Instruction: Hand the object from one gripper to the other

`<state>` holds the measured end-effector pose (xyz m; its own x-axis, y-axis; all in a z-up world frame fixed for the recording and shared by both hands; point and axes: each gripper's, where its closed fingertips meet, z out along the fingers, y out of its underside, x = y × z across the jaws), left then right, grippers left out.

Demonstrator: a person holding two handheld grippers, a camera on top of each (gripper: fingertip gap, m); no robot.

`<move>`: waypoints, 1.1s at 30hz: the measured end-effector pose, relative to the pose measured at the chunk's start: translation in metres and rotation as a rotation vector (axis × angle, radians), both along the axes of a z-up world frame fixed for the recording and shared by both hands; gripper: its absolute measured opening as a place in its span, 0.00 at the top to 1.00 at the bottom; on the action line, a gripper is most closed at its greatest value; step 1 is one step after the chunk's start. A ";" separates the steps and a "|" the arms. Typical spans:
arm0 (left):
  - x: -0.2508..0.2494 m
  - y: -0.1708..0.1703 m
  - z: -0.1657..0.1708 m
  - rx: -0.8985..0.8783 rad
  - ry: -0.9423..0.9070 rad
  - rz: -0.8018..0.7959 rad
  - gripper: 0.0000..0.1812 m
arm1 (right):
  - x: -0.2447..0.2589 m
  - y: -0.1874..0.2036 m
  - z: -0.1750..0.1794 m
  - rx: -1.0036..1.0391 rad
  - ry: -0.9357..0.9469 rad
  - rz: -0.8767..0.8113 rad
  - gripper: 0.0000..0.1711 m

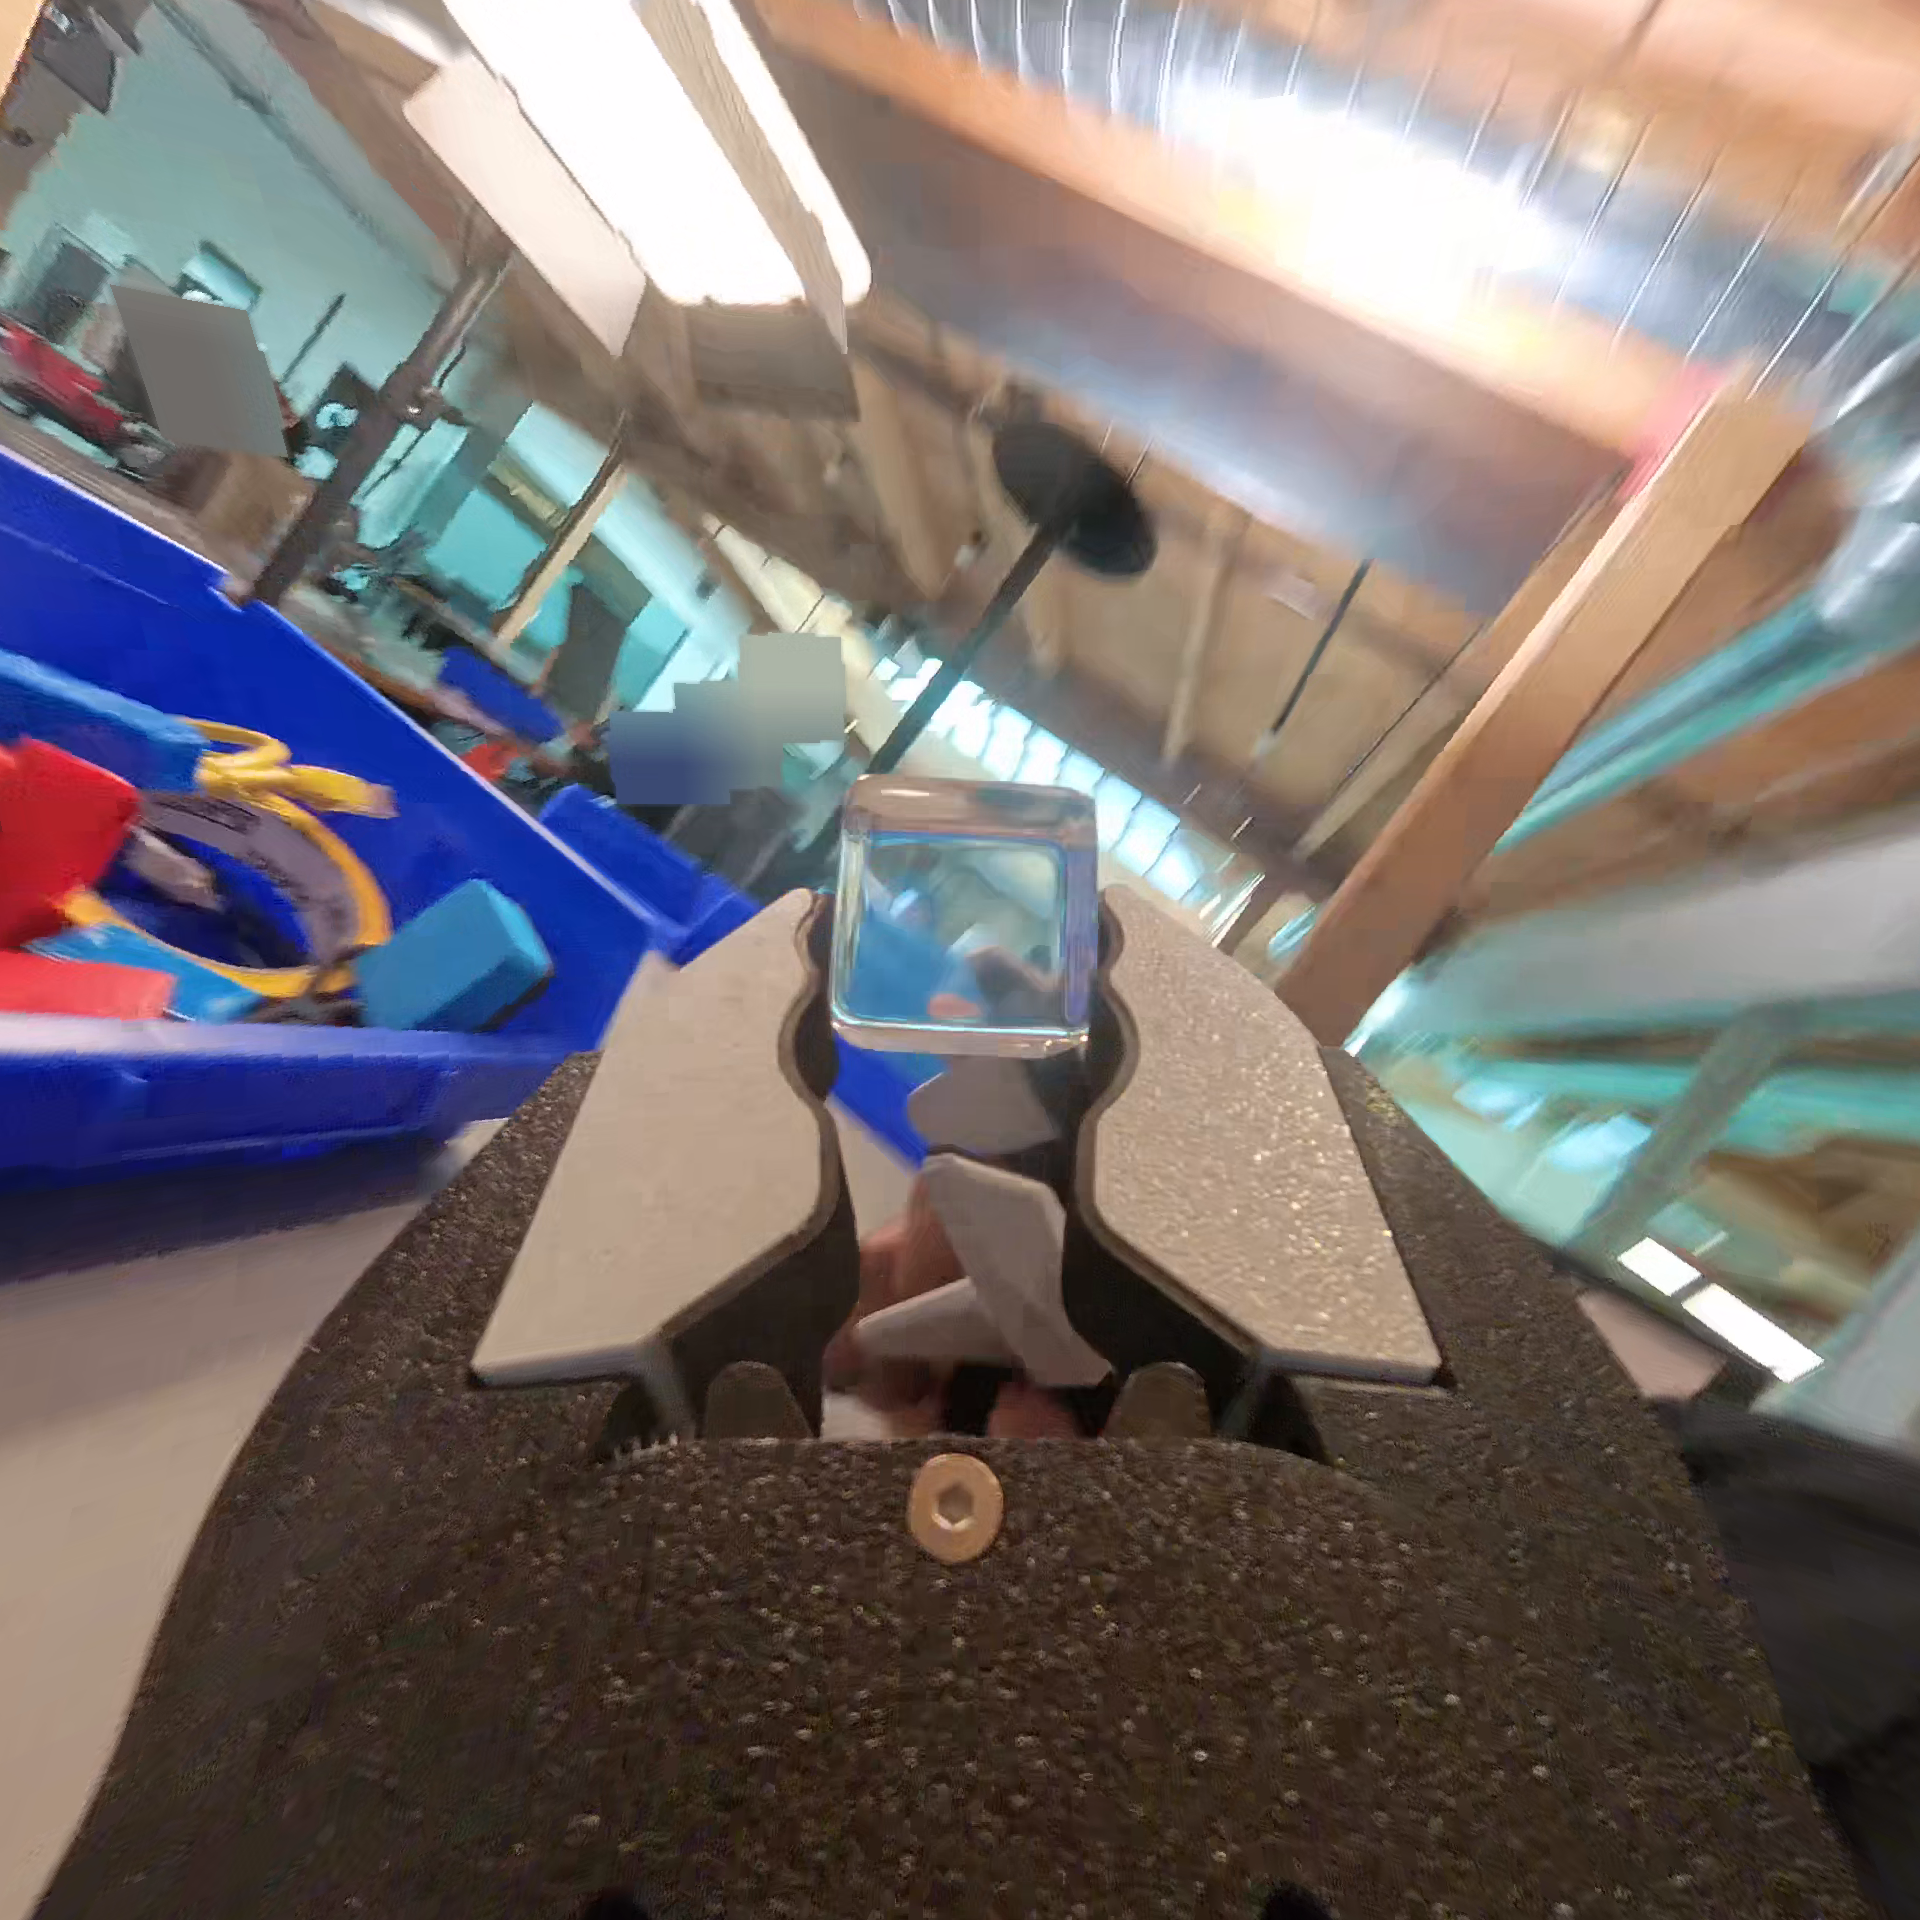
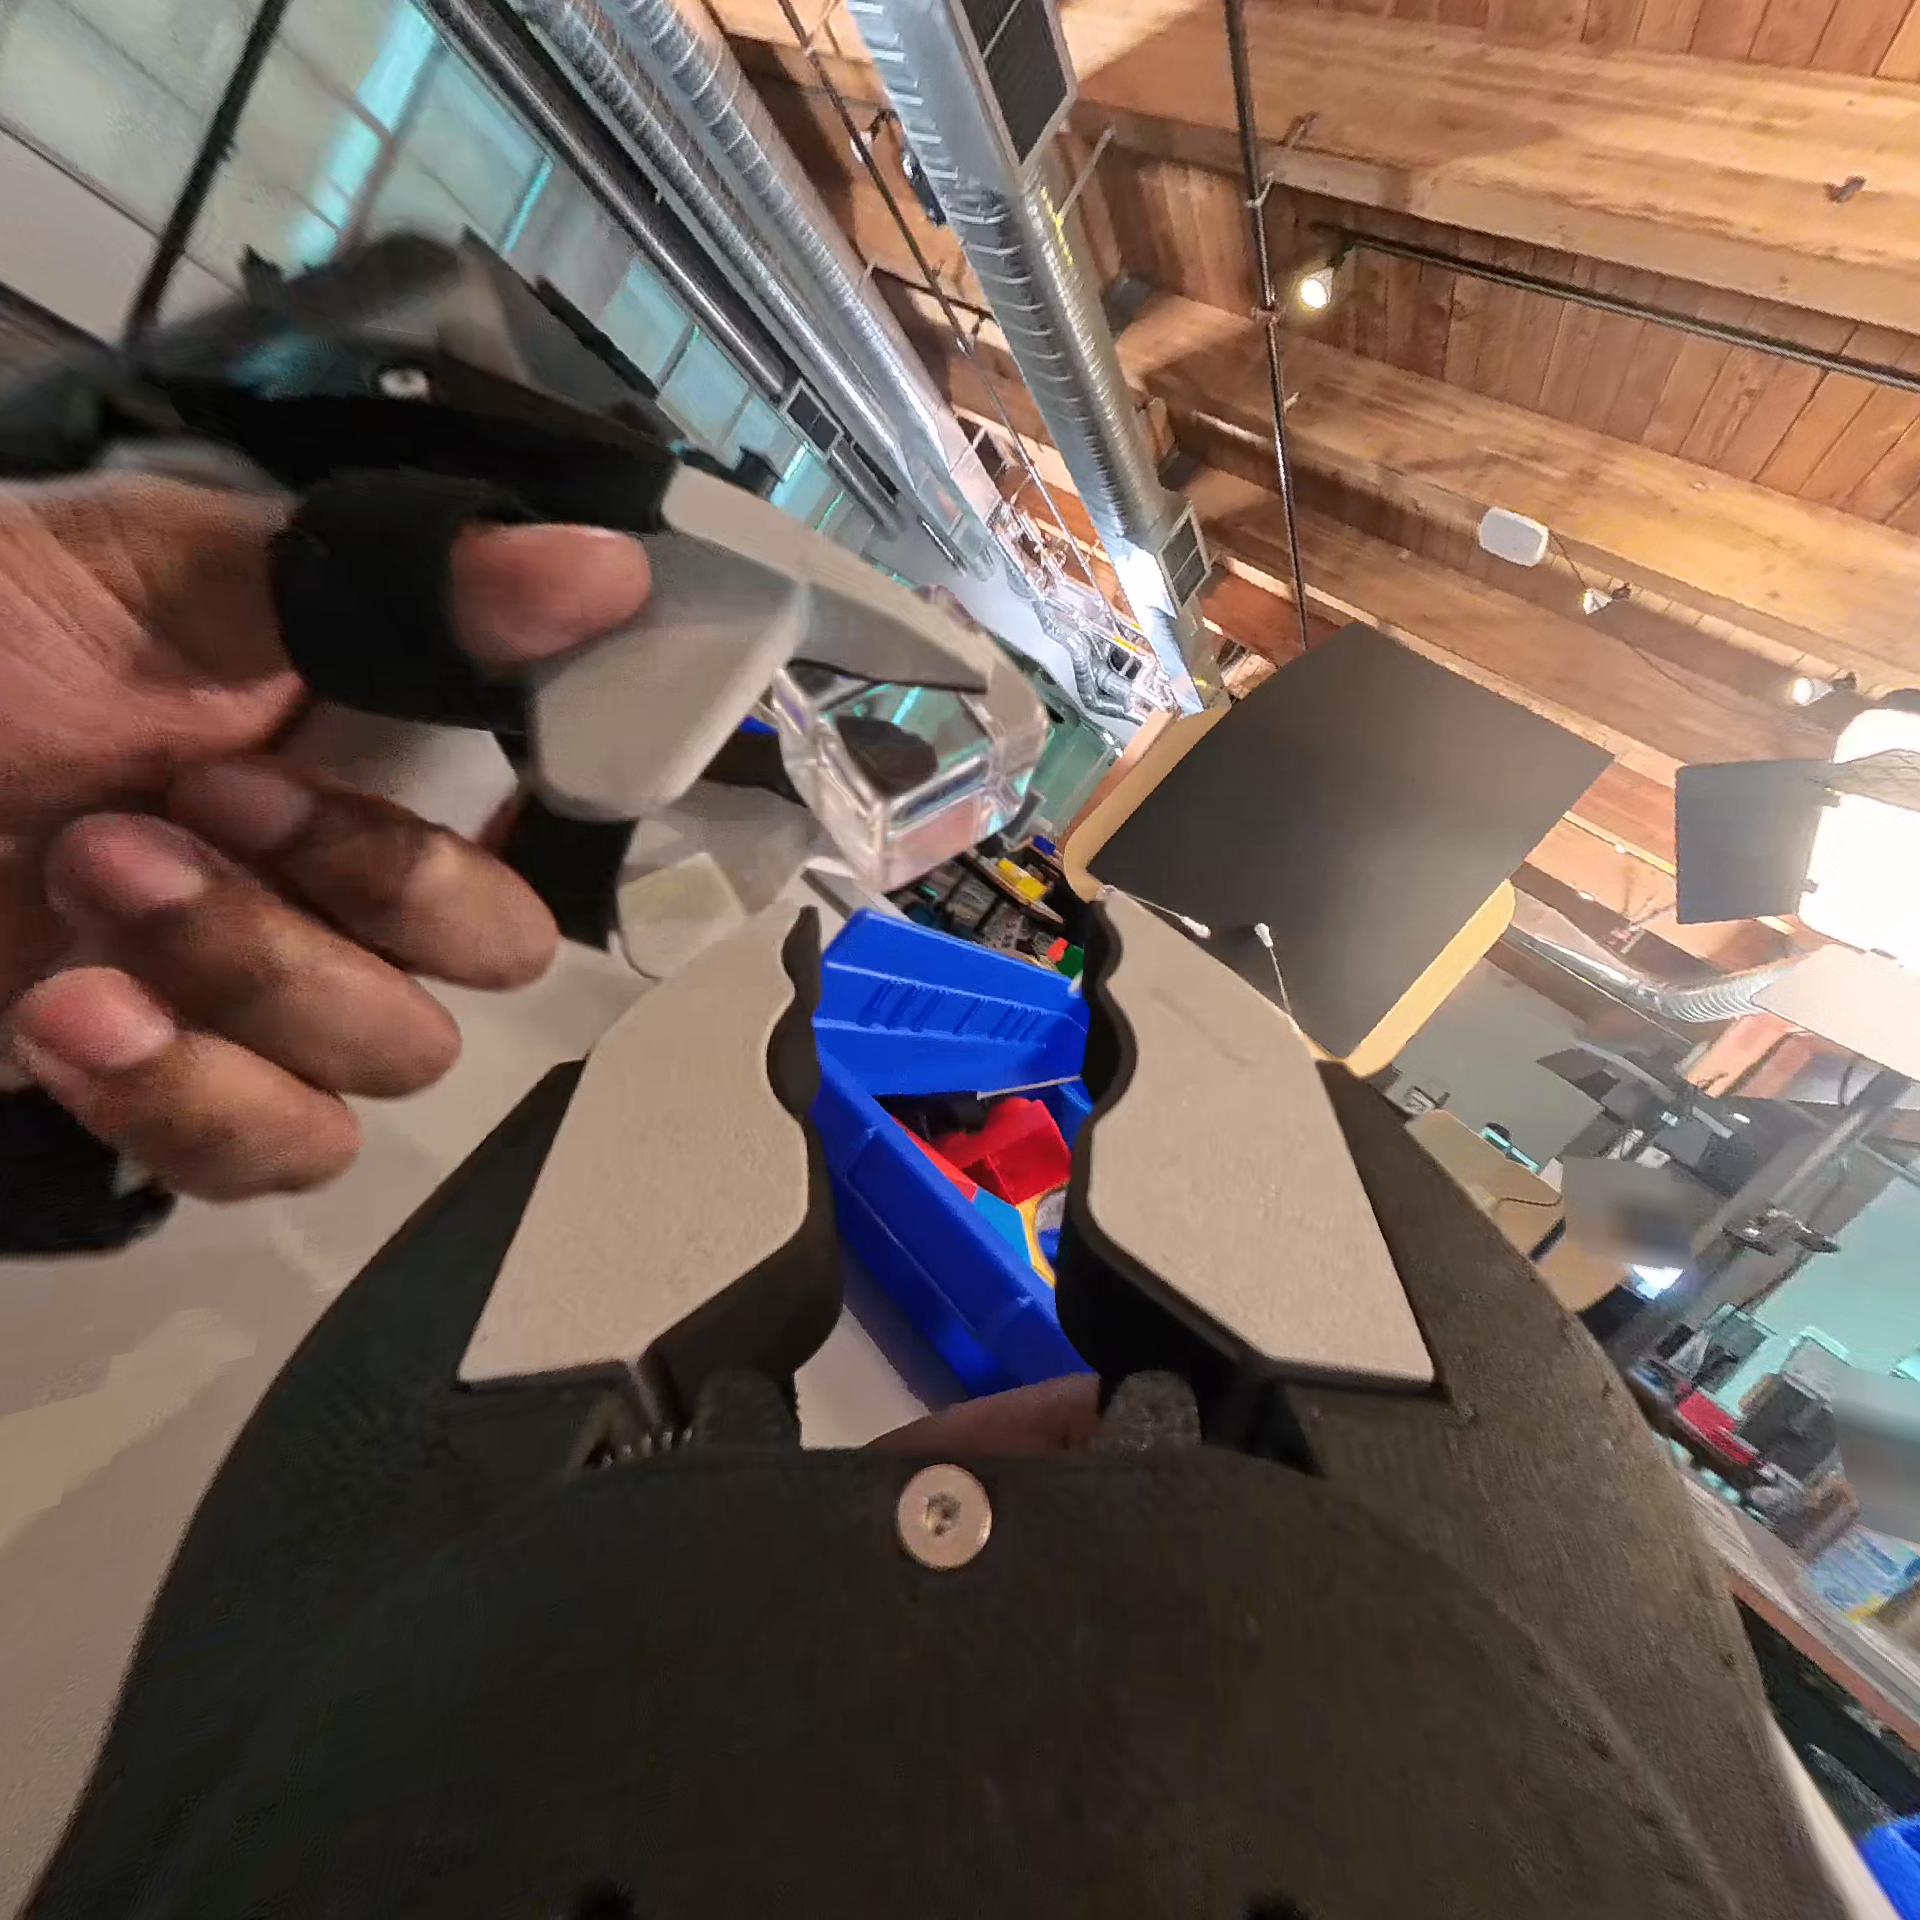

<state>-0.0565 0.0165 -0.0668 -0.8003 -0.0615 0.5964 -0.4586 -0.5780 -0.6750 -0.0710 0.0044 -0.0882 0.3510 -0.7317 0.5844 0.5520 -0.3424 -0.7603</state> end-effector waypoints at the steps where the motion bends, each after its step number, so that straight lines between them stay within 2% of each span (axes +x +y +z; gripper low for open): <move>1: 0.000 0.002 0.001 -0.109 0.067 -0.034 0.74 | -0.002 0.003 -0.001 0.004 0.010 0.022 0.73; 3: 0.000 0.000 -0.004 -0.252 0.174 -0.098 0.75 | -0.003 0.011 -0.004 0.006 0.051 0.064 0.73; 5: -0.004 -0.008 -0.011 -0.268 0.205 -0.132 0.75 | -0.003 0.016 -0.006 0.015 0.095 0.093 0.73; 9: -0.010 -0.017 -0.016 -0.185 0.174 -0.107 0.75 | -0.005 0.018 -0.008 0.033 0.161 0.145 0.68; 16: -0.022 -0.027 -0.024 0.015 0.127 -0.125 0.75 | -0.007 0.021 -0.009 -0.029 0.101 0.102 0.62; 20: -0.027 -0.032 -0.024 0.061 0.102 -0.160 0.75 | -0.008 0.012 -0.002 0.027 0.085 0.102 0.74; 24: -0.031 -0.037 -0.026 0.175 0.042 -0.194 0.74 | -0.009 0.005 0.000 0.012 0.036 0.071 0.74; 29: -0.026 -0.022 -0.015 0.281 -0.072 -0.146 0.67 | -0.006 -0.009 0.005 0.008 -0.042 -0.015 0.74; 33: -0.015 -0.009 -0.016 0.572 -0.280 0.067 0.64 | 0.008 -0.016 -0.007 -0.078 -0.033 -0.136 0.74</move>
